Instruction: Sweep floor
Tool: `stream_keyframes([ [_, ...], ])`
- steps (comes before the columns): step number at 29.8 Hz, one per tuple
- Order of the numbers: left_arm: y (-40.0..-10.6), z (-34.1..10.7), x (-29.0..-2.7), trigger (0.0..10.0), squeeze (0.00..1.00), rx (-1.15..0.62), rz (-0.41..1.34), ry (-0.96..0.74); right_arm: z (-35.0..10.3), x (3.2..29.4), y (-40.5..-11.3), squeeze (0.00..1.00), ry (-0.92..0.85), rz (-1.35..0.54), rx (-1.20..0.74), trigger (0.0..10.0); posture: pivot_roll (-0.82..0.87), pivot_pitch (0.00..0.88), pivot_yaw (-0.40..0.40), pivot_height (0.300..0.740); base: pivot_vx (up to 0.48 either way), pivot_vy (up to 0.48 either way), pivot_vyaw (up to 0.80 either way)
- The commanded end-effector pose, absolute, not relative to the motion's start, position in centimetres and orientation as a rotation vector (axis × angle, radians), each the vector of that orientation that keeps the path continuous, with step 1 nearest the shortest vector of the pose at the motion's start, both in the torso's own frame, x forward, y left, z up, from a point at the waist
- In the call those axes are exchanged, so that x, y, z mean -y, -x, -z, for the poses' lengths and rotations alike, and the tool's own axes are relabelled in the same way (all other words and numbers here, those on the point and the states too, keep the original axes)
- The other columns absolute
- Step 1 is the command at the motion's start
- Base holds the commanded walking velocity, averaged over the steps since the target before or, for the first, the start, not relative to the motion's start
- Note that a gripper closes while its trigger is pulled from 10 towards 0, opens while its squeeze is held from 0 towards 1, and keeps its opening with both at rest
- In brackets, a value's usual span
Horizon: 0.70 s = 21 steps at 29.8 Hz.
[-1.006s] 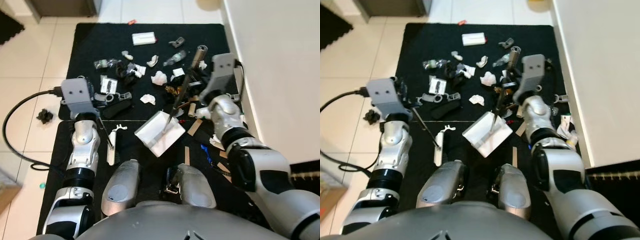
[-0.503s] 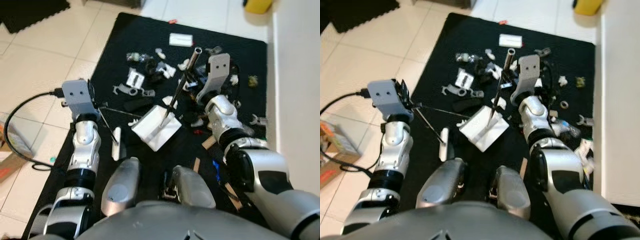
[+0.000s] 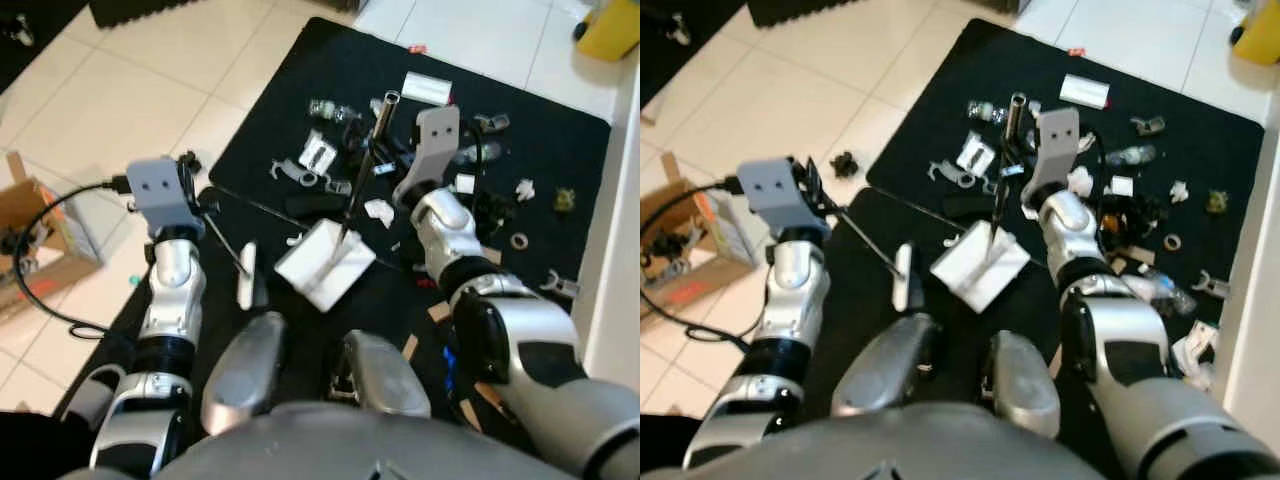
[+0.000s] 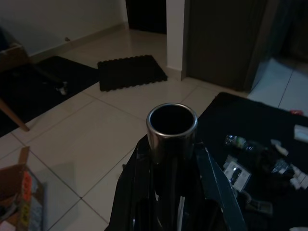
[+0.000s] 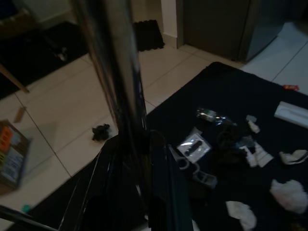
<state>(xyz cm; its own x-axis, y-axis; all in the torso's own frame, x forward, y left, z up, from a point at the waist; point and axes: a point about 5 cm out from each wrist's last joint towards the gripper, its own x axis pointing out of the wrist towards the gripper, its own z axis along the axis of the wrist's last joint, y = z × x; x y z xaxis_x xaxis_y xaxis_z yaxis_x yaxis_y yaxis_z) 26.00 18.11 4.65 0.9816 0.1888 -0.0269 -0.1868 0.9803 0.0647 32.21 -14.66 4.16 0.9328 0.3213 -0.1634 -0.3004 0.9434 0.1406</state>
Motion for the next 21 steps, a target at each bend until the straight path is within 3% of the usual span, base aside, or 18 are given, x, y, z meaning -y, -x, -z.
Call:
stream_keyframes([
  [1,-25.41,-3.93,-19.02,10.0,0.00,-0.073,-0.208,-0.114,-5.21,14.19,-32.84,0.00,-0.117,-0.330,-0.132,10.0,0.11,0.000,-0.014,0.740,0.000,0.000,0.78],
  [21,-25.40,-3.96,-19.02,10.0,0.00,-0.074,-0.204,-0.115,-5.11,14.01,-32.75,0.00,-0.119,-0.335,-0.134,10.0,0.11,0.000,-0.011,0.740,0.000,0.000,0.78],
])
